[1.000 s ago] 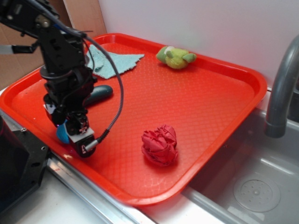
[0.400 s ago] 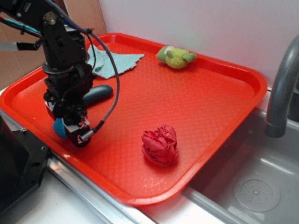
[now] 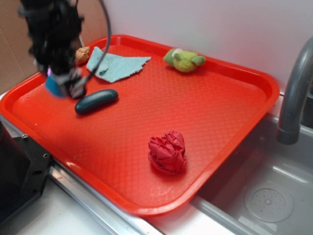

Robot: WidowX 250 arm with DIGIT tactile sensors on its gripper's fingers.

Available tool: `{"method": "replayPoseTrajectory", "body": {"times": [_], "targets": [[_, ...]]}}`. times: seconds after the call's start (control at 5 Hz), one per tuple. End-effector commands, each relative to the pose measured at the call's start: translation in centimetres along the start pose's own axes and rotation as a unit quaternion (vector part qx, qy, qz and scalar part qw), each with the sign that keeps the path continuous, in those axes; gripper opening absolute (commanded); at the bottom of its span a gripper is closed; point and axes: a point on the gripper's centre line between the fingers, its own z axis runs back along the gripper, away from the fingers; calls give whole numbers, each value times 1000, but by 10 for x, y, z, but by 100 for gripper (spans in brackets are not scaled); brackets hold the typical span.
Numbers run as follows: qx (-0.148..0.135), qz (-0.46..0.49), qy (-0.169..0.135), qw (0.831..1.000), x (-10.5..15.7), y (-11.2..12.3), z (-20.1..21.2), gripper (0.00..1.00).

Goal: Grab the blue ball.

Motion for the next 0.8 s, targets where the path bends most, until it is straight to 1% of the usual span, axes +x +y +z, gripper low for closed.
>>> {"method": "replayPoseTrajectory", "body": {"times": [0.0, 0.2, 0.4, 0.6], "targets": [[21, 45, -63, 997, 21, -1, 106, 0], [7, 41, -73, 996, 23, 3, 139, 0], [0, 44, -64, 997, 24, 4, 138, 0], [7, 40, -34, 999, 24, 7, 121, 0]]}}
